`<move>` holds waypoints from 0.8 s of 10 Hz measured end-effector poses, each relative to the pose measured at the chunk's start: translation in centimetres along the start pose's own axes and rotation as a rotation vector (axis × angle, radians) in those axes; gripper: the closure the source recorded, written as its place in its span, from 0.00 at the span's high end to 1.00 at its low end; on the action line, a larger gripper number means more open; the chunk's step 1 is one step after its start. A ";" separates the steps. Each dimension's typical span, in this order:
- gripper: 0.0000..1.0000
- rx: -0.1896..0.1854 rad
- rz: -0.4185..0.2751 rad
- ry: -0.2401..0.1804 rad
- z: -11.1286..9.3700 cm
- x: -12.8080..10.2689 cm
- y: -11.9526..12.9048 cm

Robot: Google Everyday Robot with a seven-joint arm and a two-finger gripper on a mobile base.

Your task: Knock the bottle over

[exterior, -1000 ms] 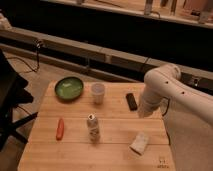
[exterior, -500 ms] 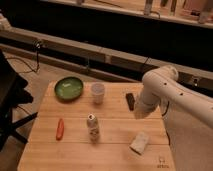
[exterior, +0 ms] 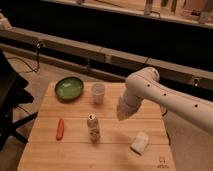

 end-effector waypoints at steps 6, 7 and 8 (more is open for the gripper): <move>0.17 -0.065 -0.090 -0.073 4.1 -3.7 -1.7; 0.17 -0.070 -0.100 -0.074 4.5 -4.2 -1.9; 0.17 -0.070 -0.109 -0.076 4.7 -4.7 -2.2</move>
